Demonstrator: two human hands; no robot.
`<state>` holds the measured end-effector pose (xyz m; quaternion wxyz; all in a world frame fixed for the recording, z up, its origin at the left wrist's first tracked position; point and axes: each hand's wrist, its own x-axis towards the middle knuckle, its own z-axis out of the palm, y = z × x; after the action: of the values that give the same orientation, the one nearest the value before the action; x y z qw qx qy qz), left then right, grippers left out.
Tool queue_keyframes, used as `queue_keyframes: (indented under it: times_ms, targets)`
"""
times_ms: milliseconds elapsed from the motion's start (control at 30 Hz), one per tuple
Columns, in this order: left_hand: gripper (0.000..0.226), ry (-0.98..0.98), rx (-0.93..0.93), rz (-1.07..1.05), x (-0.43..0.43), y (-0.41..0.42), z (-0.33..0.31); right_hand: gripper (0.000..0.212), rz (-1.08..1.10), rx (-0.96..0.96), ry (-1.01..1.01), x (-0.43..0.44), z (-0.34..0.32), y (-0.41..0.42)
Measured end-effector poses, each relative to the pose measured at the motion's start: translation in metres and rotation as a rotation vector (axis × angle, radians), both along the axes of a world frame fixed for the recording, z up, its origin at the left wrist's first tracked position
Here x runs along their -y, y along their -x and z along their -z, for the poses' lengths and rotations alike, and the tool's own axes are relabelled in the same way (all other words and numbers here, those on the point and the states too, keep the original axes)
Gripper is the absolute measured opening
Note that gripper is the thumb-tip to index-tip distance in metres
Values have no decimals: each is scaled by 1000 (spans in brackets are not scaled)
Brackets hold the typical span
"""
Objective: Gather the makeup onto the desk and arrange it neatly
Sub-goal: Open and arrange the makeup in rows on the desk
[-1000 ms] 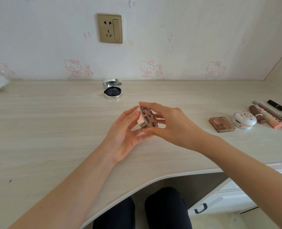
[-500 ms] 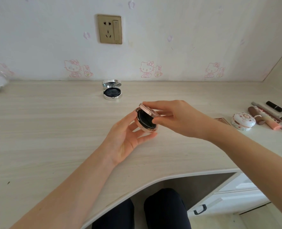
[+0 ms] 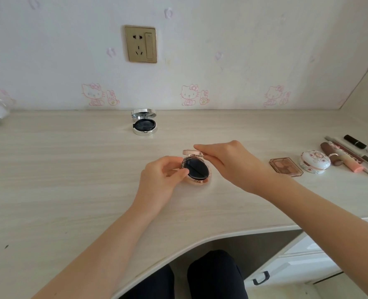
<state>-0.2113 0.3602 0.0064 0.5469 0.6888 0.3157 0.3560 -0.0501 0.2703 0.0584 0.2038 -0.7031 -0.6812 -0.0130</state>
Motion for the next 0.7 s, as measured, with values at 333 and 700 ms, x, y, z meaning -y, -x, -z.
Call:
queue_keyframes:
  times_ms: [333,700]
  targets:
    - [44,-476,-355,1,11,-2,4,35,-30,150,7,-2,13,-1]
    - [56,-476,-415,18,5,-4,16,30,22,57,118,-22,1,-7]
